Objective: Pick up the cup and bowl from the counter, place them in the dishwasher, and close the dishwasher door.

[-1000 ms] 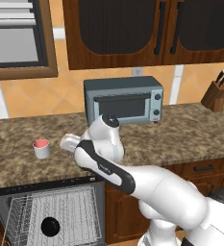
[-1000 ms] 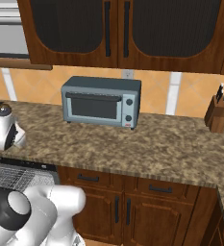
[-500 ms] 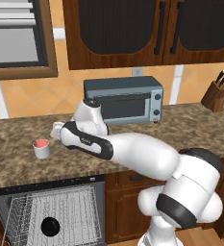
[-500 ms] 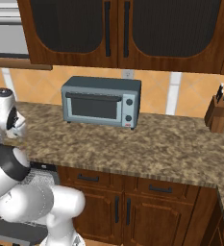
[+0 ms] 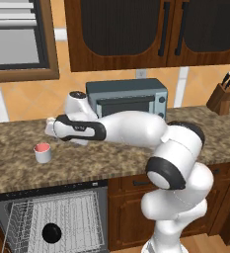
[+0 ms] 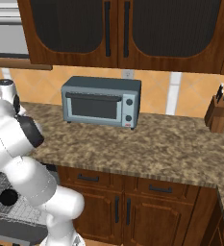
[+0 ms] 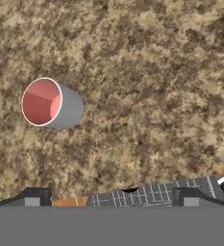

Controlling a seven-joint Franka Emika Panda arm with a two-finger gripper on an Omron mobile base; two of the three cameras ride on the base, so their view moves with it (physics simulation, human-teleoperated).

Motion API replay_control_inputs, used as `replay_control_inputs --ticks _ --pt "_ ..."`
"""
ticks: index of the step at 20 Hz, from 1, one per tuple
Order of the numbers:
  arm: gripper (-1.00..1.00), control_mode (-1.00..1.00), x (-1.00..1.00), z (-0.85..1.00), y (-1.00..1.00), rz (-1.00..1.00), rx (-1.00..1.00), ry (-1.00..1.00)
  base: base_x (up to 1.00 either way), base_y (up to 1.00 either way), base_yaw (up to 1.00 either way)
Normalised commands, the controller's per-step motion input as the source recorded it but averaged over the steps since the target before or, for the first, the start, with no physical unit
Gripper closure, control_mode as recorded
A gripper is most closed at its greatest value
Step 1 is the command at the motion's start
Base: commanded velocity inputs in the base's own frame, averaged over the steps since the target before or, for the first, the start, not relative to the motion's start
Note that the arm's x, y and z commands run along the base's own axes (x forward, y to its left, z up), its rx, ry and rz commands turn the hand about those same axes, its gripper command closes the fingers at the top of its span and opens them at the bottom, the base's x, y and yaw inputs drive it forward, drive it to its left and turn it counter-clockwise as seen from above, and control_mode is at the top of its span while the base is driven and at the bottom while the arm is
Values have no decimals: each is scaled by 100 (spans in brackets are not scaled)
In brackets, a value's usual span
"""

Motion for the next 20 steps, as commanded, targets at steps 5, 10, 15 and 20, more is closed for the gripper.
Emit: replay_control_inputs --ticks 5,10,15,20 --pt "-100 -100 15 -53 13 -1 0 0 0 0 0" --pt "-100 -100 10 -29 25 0 1 0 0 0 0" --pt "-100 -100 18 0 23 0 5 0 0 0 0" --pt "-100 -100 38 0 10 0 0 0 0 0 0"
